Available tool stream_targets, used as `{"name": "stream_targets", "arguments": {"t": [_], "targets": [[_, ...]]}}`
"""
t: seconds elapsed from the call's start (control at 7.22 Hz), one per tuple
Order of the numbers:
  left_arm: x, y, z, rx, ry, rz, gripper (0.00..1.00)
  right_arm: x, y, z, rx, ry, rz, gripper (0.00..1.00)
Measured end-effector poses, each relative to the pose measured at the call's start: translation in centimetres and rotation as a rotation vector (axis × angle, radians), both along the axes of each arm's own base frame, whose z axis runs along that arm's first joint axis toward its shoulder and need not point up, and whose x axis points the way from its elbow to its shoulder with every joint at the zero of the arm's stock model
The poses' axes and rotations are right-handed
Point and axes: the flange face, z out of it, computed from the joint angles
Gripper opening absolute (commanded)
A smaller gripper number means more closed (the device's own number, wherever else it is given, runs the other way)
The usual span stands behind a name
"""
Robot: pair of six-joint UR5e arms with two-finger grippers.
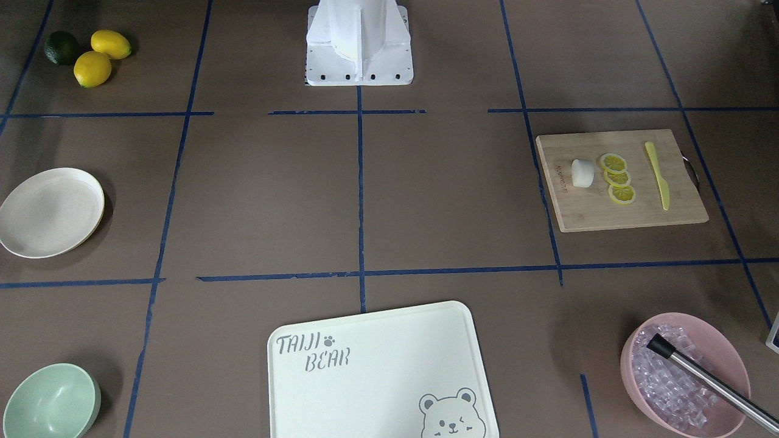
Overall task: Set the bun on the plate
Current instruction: 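Lower the right gripper to the rim of the white plate and grip it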
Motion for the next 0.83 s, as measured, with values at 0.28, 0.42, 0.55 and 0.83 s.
{"name": "stream_targets", "arguments": {"t": [0.28,0.42,0.55,0.83], "targets": [[0.0,0.3,-0.1,0.003,0.0,0.001,1.0,-3.0,0.9,1.9,-0.01,-0.029,0.038,0.92],[0.0,0.4,-0.1,0.004,-0.001,0.001,1.0,-4.0,1.1,2.3,-0.013,-0.027,0.038,0.92],[0.0,0.4,-0.1,0.004,-0.003,0.001,1.0,-4.7,1.2,2.4,-0.018,-0.024,0.037,0.91],[0.0,0.4,-0.3,0.009,-0.002,0.001,1.0,-5.6,1.2,2.6,-0.031,-0.019,0.036,0.84]]}}
